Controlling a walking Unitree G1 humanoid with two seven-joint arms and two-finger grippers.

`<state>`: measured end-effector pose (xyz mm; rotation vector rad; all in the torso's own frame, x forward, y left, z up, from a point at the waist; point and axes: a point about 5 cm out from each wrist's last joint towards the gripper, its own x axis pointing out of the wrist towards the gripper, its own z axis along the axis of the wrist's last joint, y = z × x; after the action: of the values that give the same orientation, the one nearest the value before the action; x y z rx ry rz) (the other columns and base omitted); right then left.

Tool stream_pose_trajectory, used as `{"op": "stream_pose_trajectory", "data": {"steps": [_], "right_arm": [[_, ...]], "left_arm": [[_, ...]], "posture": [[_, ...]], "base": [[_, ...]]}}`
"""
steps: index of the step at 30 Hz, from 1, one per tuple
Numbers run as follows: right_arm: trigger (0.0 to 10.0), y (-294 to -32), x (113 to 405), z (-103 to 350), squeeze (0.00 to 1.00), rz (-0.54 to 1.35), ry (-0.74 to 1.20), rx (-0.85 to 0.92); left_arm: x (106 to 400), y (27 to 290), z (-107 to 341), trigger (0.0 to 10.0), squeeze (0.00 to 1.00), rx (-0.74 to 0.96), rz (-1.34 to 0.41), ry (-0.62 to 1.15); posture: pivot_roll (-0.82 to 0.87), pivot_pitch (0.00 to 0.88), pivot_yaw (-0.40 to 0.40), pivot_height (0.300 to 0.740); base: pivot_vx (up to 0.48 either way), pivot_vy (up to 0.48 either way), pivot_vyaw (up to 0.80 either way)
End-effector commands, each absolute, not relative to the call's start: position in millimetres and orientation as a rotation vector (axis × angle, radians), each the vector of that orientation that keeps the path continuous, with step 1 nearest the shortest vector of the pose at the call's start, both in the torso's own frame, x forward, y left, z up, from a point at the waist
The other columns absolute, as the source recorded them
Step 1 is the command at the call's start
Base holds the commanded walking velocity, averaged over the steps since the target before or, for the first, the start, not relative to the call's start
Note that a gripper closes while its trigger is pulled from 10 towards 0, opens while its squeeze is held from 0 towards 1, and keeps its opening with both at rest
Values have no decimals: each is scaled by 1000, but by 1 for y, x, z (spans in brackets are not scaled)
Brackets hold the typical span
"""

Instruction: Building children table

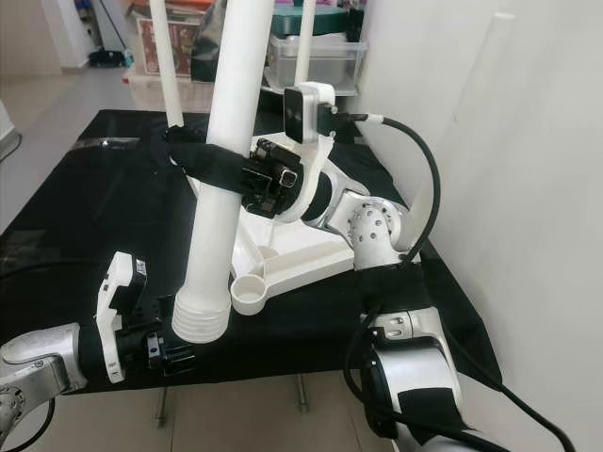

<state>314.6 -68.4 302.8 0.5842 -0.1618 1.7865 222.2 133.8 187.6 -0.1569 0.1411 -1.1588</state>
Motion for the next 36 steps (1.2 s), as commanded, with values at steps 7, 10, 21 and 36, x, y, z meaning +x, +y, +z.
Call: {"op": "stream_pose_trajectory", "data": {"steps": [7,10,21,36], "right_arm": [[0,-63,321,291,0,1722,-132,562],[0,-58,324,287,0,1688,-124,566],[0,-63,337,283,0,1579,-108,597],[0,-73,343,285,0,1561,-101,622]], "left_arm": [[214,119,208,10000,0,-215,-1289,38],[213,117,207,10000,0,-220,-1300,47],[210,118,204,10000,0,-225,-1292,60],[208,119,199,10000,0,-218,-1275,78]], "posture": [[81,0,-55,740],[79,0,-55,740],[76,0,-62,740],[73,0,-66,740]], "base": [[0,0,0],[0,0,0],[0,0,0],[0,0,0]]}}
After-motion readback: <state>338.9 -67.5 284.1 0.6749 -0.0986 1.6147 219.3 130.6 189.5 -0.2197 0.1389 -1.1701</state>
